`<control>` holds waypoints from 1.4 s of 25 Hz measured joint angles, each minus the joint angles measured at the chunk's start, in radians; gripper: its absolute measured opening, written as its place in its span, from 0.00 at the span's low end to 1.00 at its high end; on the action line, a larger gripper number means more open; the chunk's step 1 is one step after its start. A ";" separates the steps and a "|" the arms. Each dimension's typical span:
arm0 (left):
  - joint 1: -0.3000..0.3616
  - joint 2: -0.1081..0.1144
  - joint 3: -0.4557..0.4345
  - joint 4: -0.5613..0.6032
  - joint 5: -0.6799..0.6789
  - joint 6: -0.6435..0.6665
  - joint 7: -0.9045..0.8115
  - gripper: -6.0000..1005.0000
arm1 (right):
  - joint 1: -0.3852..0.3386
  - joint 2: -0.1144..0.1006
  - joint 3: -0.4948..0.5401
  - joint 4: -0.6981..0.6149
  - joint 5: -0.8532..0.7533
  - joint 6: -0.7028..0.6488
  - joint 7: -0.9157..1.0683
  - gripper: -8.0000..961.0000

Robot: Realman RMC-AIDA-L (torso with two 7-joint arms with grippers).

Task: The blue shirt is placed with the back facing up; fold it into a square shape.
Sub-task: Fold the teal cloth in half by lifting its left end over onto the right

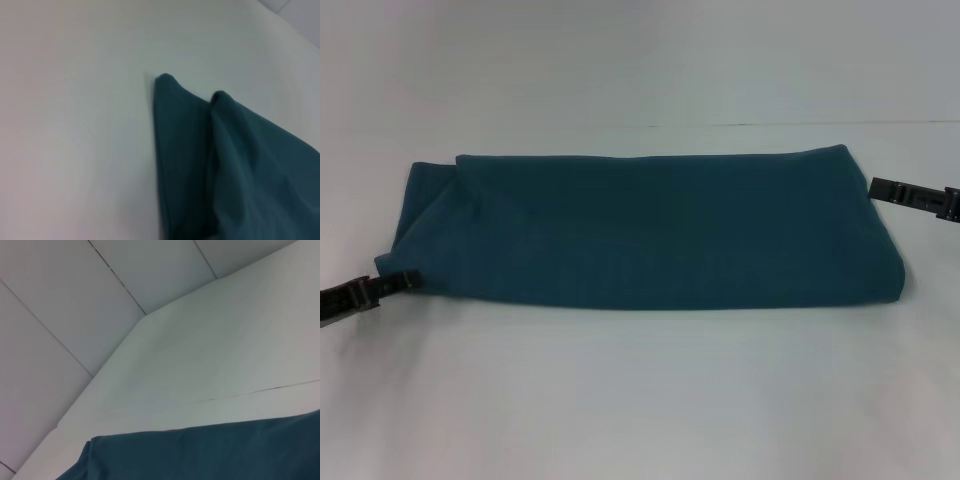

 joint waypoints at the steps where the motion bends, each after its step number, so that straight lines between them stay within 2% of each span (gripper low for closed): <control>1: -0.002 0.001 0.001 0.000 0.001 0.004 0.000 0.87 | 0.000 0.000 0.000 0.000 0.000 -0.001 0.000 0.81; 28: -0.028 0.001 0.057 -0.004 0.004 0.013 -0.015 0.87 | 0.002 -0.005 0.005 -0.001 0.000 -0.002 0.013 0.81; 35: -0.028 0.004 0.054 0.024 0.056 0.015 -0.042 0.87 | 0.001 -0.005 0.005 -0.001 0.000 -0.002 0.013 0.81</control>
